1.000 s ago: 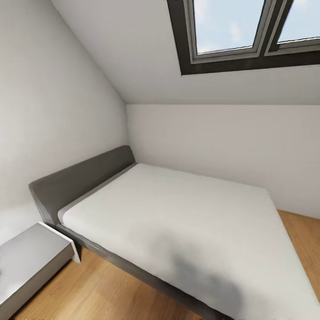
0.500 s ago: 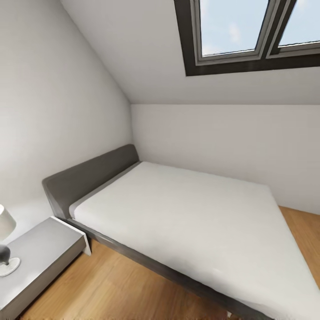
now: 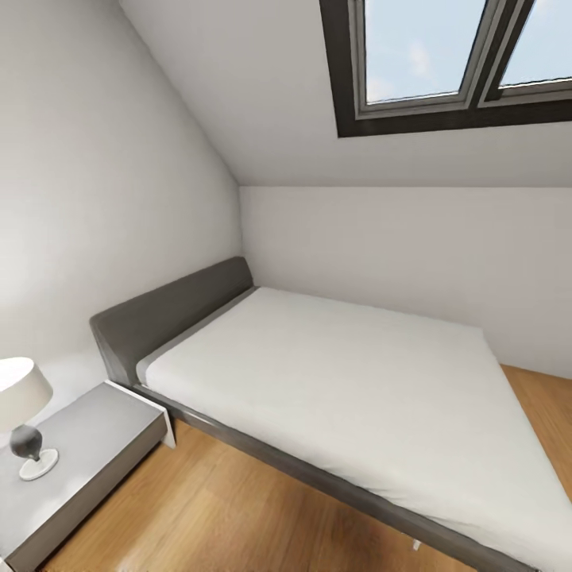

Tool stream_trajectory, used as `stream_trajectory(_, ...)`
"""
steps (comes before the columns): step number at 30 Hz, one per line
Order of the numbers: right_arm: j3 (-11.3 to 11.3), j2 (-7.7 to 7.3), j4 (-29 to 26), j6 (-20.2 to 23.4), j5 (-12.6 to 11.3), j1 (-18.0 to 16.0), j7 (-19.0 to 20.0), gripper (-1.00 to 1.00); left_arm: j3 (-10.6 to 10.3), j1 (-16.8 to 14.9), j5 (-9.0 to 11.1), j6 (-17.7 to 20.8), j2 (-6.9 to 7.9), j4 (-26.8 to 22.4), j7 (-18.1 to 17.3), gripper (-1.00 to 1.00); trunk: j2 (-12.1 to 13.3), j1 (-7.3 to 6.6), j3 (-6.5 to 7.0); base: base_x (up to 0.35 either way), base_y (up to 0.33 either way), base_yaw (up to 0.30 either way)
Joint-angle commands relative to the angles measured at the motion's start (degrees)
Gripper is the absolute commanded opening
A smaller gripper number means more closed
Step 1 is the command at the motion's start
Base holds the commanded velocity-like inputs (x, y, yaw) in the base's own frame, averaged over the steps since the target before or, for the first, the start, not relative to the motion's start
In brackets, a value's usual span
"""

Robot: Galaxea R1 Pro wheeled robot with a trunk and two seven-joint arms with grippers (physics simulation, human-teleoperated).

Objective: Attach the digital camera to the camera tripod in the bedroom.

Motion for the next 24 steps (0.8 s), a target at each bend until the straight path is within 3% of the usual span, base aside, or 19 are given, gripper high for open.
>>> stream_trajectory(1, 0.1, 0.0, 0.0, -0.1, 0.0, 0.0, -0.2, 1.0, 0.0, 0.0, 0.3, -0.1, 0.0, -0.1, 0.0, 1.0, 0.0, 0.0, -0.04, -0.023, 0.023, 0.0)
stream_trajectory(9, 0.2, 0.14, -0.2, 0.1, 0.9, 0.0, 0.0, 1.0, -0.1, 0.0, 0.2, 0.5, 0.19, -0.7, 0.1, 1.0, 0.0, 0.0, -0.04, -0.006, 0.006, 0.0)
stream_trajectory(14, 0.0, 0.16, -1.5, 0.4, 2.7, -0.1, 0.4, 1.0, -0.2, -0.2, 0.1, 2.8, 1.22, -4.3, 0.4, 1.0, 0.0, 0.0, -0.04, -0.001, 0.001, 0.0)
stream_trajectory(19, 0.0, 0.34, -7.1, 2.5, 3.6, -2.1, 0.9, 1.0, -0.1, -1.0, 0.2, 13.1, 4.11, -10.8, 0.5, 1.0, 0.0, 0.0, -0.04, 0.0, 0.0, 0.0)
stream_trajectory(24, -0.1, 0.62, -17.5, 13.8, 3.5, -5.7, 1.7, 1.0, 0.4, -3.4, 0.8, 27.1, 7.62, -21.8, 0.5, 1.0, 0.0, 0.0, -0.04, 0.0, 0.0, 0.0)
